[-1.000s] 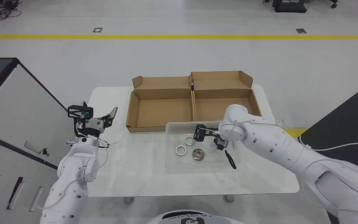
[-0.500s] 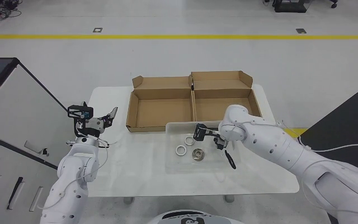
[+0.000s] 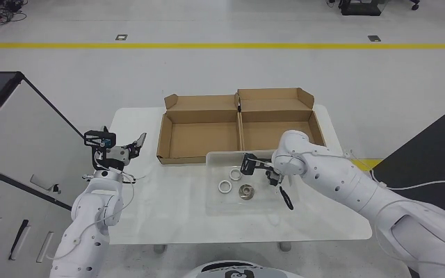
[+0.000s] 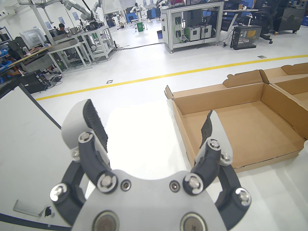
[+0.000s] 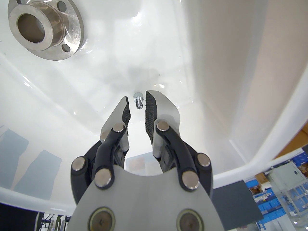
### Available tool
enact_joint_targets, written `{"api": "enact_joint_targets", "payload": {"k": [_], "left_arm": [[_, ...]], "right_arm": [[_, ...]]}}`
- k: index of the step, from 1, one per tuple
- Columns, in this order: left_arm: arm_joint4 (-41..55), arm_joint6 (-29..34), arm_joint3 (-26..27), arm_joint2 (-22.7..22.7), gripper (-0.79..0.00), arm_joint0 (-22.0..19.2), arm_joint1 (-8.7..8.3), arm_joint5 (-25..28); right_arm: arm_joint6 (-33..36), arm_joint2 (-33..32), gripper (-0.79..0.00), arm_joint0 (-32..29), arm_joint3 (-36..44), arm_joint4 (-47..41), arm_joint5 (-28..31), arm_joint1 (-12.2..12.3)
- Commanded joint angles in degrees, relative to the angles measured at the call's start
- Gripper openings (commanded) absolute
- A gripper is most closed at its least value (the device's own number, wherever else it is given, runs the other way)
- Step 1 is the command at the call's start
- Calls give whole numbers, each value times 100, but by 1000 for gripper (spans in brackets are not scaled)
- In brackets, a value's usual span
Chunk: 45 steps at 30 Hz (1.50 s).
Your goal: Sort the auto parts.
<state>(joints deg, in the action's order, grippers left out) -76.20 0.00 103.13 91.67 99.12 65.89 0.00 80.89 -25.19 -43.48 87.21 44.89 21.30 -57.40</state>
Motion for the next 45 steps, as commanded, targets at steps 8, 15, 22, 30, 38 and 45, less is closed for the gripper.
{"api": "enact_joint_targets", "payload": {"k": [8, 15, 22, 30, 38, 45], "left_arm": [[0, 0, 0, 0, 0, 0, 0, 0], [0, 0, 0, 0, 0, 0, 0, 0], [0, 0, 0, 0, 0, 0, 0, 0], [0, 0, 0, 0, 0, 0, 0, 0], [0, 0, 0, 0, 0, 0, 0, 0], [0, 0, 0, 0, 0, 0, 0, 0]], "right_arm": [[10, -11, -634, -18, -68, 7, 19, -50], [31, -27, -785, -28, -113, 33, 23, -83], [55, -65, -785, -27, -122, 58, 15, -109], [188, -222, -785, 18, 171, -59, -65, -107], [408, -452, -785, 11, 631, -376, -199, -35], [634, -712, -785, 49, 1208, -876, -424, 139]]}}
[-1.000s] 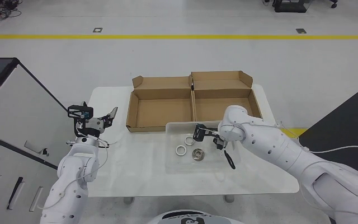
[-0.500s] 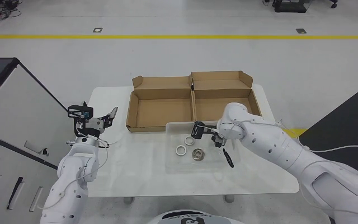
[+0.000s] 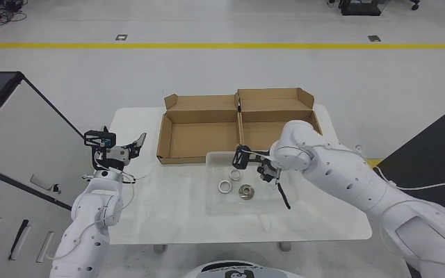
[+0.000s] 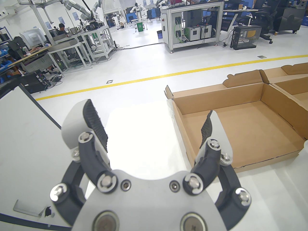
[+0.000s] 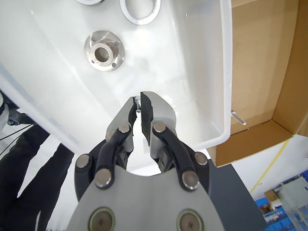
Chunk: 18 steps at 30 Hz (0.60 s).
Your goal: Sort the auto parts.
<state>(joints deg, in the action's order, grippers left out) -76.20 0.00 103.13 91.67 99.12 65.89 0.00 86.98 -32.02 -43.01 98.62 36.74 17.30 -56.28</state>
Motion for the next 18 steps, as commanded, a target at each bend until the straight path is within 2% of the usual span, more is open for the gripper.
{"api": "enact_joint_targets", "payload": {"k": [1, 12, 18], "left_arm": [[0, 0, 0, 0, 0, 0, 0, 0], [0, 0, 0, 0, 0, 0, 0, 0], [0, 0, 0, 0, 0, 0, 0, 0]], "right_arm": [[62, -59, -785, 16, 161, -119, -62, 59], [102, -707, -785, 73, 1103, -1155, -175, 498], [102, -1089, -785, 86, 1522, -1904, -316, 659]]}}
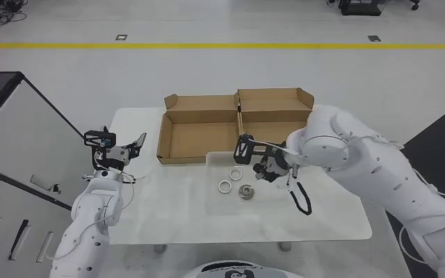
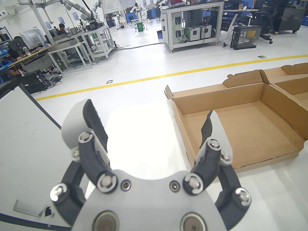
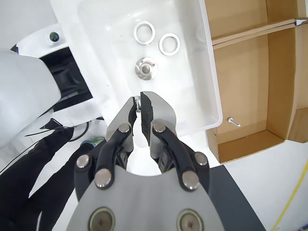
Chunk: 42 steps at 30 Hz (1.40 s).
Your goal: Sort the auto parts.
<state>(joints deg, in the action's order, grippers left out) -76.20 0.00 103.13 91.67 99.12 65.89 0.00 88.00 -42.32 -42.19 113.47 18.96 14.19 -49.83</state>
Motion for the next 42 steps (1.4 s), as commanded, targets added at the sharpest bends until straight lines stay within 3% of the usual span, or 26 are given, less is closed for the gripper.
{"api": "enact_joint_targets", "payload": {"k": [1, 9, 27, 42], "left_arm": [[0, 0, 0, 0, 0, 0, 0, 0], [0, 0, 0, 0, 0, 0, 0, 0], [0, 0, 0, 0, 0, 0, 0, 0], [0, 0, 0, 0, 0, 0, 0, 0]], "right_arm": [[-37, -138, -785, -1, 65, -293, -19, 25], [-579, -669, -785, -104, -39, -1090, 161, 96], [-1347, -1726, -785, -722, -880, -2233, 1460, 333], [-2322, -2062, -785, -943, -999, -4534, 2532, 353]]}}
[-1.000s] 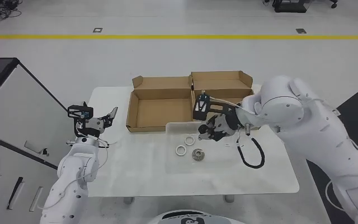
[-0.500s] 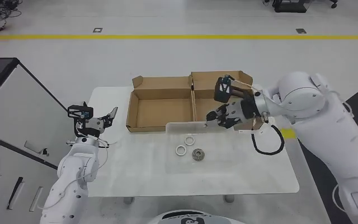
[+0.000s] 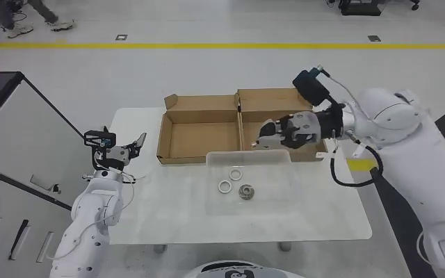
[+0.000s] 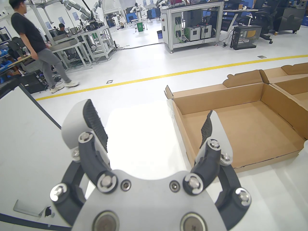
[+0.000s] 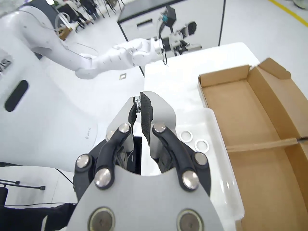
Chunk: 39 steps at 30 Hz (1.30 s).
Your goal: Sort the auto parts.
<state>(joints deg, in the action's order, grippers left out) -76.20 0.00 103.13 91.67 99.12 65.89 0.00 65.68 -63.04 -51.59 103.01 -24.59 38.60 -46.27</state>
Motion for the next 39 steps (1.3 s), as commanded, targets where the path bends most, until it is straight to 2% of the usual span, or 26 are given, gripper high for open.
{"api": "enact_joint_targets", "payload": {"k": [1, 10, 24, 39], "left_arm": [[0, 0, 0, 0, 0, 0, 0, 0], [0, 0, 0, 0, 0, 0, 0, 0], [0, 0, 0, 0, 0, 0, 0, 0], [0, 0, 0, 0, 0, 0, 0, 0]], "right_arm": [[-196, 12, -785, -19, 52, -338, 197, -5], [-962, 137, -785, -87, 304, -1279, 963, -20], [-1914, 553, -785, 96, 641, -1309, 1916, 21], [-1939, 619, -785, 151, 704, -1363, 1940, 40]]}}
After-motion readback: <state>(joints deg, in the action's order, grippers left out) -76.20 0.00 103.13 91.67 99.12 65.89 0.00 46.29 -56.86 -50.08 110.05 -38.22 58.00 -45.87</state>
